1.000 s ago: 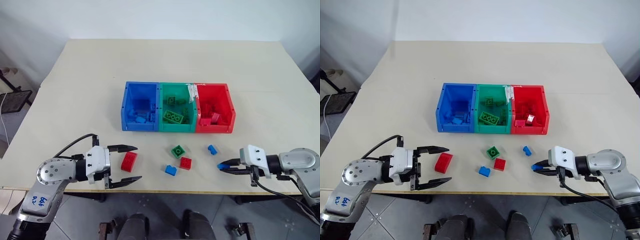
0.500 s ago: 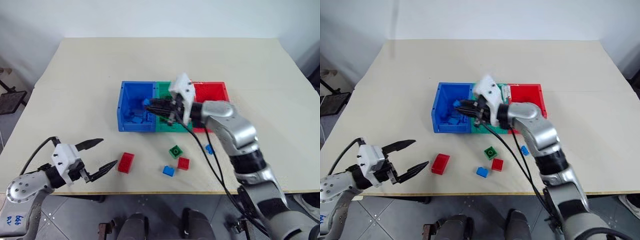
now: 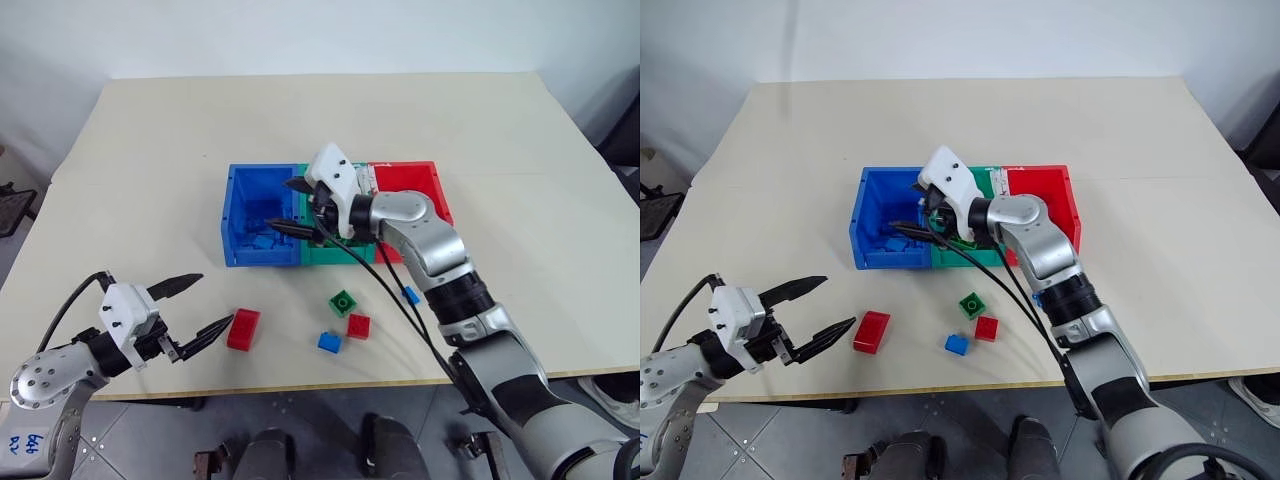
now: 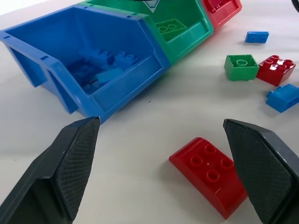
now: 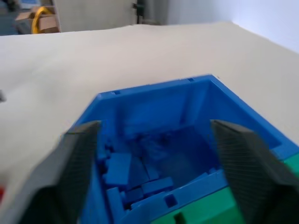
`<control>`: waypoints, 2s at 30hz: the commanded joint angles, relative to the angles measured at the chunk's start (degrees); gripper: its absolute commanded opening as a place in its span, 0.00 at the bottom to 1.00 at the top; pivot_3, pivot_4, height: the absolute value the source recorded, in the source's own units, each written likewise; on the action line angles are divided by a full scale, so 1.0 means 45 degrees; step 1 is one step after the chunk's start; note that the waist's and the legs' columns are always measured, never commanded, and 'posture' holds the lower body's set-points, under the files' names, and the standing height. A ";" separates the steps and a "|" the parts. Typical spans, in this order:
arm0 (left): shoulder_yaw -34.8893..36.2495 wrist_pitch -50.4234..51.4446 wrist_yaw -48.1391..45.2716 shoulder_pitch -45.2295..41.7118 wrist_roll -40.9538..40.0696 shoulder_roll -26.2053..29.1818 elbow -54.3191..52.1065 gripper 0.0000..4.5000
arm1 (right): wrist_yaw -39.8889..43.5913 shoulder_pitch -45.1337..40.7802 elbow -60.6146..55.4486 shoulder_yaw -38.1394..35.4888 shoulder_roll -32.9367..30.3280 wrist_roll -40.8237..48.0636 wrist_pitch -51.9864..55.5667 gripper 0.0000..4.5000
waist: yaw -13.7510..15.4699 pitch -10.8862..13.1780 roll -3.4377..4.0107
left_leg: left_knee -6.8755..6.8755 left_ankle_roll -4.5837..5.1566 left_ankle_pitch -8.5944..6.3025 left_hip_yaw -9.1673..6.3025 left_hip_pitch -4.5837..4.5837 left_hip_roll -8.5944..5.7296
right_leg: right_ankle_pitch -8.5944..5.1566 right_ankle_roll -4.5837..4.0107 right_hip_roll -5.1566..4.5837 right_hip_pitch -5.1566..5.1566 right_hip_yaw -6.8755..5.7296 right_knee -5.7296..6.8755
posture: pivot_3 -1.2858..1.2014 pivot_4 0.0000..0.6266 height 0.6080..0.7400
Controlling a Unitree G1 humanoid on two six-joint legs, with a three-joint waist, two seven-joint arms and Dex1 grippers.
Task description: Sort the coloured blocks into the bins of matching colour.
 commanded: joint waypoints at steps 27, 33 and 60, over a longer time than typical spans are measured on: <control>-0.4528 -0.1847 -0.3534 -0.5139 0.0935 -0.0050 0.2788 1.00 | 0.1560 1.2703 -0.7750 -0.7255 -0.8150 0.2979 0.1554 0.99 | 0.0539 -0.0004 -0.0008 | 0.0010 0.0022 -0.0006 0.0164 0.0065 0.0006 | 0.0000 -0.0002 0.0001 0.0021 0.0111 -0.0034 | 0.52 0.24 1.00; -0.4442 -0.2086 -0.3417 -0.4624 0.1045 -0.0008 0.2619 1.00 | -0.0662 0.9337 -0.8127 -0.4938 -0.8075 0.3077 0.6391 0.99 | 0.0616 -0.0004 -0.0010 | 0.0017 0.0023 -0.0006 0.0164 0.0054 0.0009 | 0.0002 -0.0007 0.0001 0.0013 0.0116 -0.0040 | 0.52 0.24 1.00; -0.1554 -0.1687 -0.0714 -0.1341 0.0310 -0.0332 0.1373 1.00 | -0.1179 0.2114 -0.6355 -0.0774 -0.3595 0.2509 0.6573 0.07 | 0.0048 -0.0008 -0.0016 | 0.0004 0.0030 -0.0014 0.0149 0.0040 0.0016 | 0.0002 -0.0006 0.0003 -0.0011 0.0099 -0.0027 | 0.52 0.24 1.00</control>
